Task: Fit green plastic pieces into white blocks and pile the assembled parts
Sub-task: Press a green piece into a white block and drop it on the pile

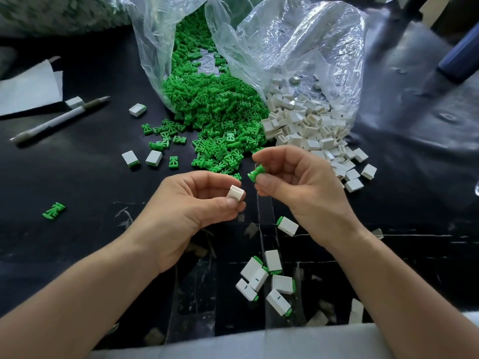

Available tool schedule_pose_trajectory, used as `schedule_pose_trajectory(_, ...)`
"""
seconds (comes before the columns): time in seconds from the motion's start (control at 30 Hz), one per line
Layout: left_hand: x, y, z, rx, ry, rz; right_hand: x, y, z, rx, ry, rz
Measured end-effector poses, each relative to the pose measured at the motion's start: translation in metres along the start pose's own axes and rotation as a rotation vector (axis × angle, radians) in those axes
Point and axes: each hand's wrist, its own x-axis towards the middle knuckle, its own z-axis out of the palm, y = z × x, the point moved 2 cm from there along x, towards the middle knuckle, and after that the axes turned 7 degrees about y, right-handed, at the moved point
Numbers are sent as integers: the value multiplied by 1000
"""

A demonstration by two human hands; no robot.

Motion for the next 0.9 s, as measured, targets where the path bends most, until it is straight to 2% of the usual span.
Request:
schedule_pose_trajectory(0.23, -1, 1, 2, 29, 3, 24, -2, -2, 0, -9, -7, 17)
schedule_pose_trajectory(0.47, -3, 3, 1, 61, -3, 32, -4, -1, 3, -51, -99, 55)
schedule_pose_trajectory(0.6, -3, 2, 1, 76, -7, 47, -4, 0, 4, -152, -85, -4)
schedule_pose_trajectory(0.9, -3, 2, 2, 108, 10, 58, -7, 0, 3, -209, -92, -95)
